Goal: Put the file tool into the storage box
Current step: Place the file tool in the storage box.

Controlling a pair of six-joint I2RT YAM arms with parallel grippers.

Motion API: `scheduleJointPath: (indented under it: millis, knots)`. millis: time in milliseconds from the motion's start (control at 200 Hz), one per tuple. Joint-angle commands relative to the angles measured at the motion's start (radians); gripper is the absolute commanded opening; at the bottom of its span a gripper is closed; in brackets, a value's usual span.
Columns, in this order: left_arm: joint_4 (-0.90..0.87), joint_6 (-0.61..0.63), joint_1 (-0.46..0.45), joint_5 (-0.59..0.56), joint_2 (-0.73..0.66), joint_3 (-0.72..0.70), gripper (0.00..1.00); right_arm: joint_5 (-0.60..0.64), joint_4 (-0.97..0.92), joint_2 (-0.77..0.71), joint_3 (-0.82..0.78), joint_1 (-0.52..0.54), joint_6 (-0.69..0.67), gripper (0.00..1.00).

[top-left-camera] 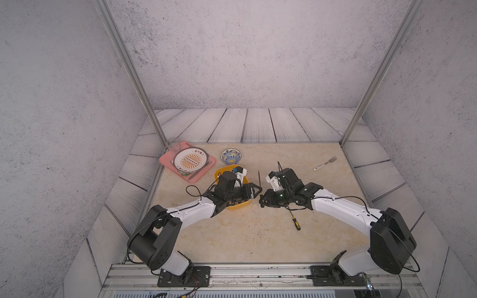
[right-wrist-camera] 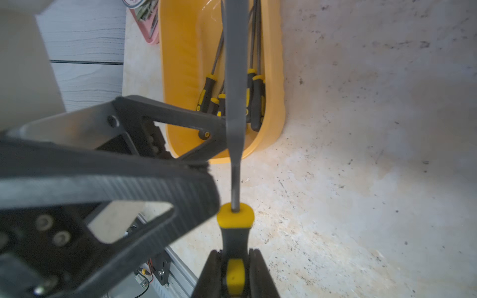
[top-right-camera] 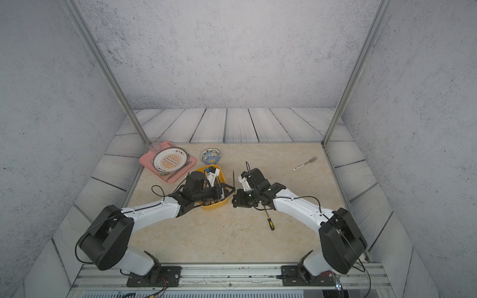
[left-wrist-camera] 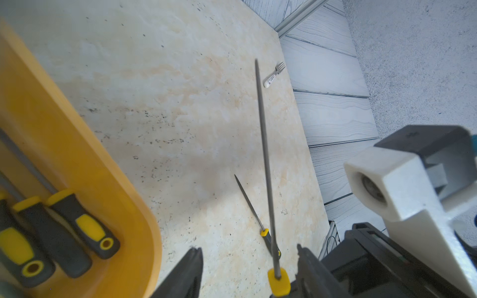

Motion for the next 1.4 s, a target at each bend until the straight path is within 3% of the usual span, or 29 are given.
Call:
scheduleJointPath:
  millis: [0,135,250,330,440,530,616,861,1031,1191,1396]
  knots:
    - [0.044,-0.006,-0.005,0.017,0.01,0.022,0.62,-0.042,0.013,0.021,0.03,0.014,-0.008,0.07]
    - [0.047,-0.006,-0.008,0.025,0.019,0.022,0.54,-0.047,0.02,0.032,0.035,0.026,-0.003,0.08]
    - [0.059,-0.005,-0.008,0.041,0.03,0.015,0.16,-0.041,0.021,0.031,0.035,0.027,-0.001,0.08]
    - [0.061,-0.008,-0.008,0.041,0.034,0.009,0.0,-0.035,0.013,0.031,0.036,0.027,-0.003,0.08]
    - [0.05,-0.001,-0.007,0.041,0.035,0.012,0.0,-0.018,0.005,0.028,0.035,0.027,-0.002,0.13]
    - [0.036,0.017,-0.001,0.028,0.025,0.022,0.0,0.005,-0.009,0.018,0.036,0.028,0.011,0.39]
    - [0.008,0.04,0.02,0.001,0.011,0.041,0.0,0.021,-0.017,0.009,0.035,0.027,0.016,0.47]
    - [-0.047,0.075,0.149,-0.14,-0.004,0.061,0.0,0.025,-0.012,-0.019,0.001,0.027,0.012,0.48]
    - [-0.168,0.164,0.164,-0.29,0.025,0.072,0.0,0.034,-0.005,-0.031,-0.02,0.027,0.013,0.48]
    - [-0.214,0.166,0.164,-0.32,0.083,0.075,0.24,0.04,-0.005,-0.022,-0.023,0.027,0.008,0.48]
    - [-0.22,0.165,0.162,-0.314,0.059,0.072,0.42,0.097,-0.06,-0.023,-0.015,0.024,-0.008,0.49]
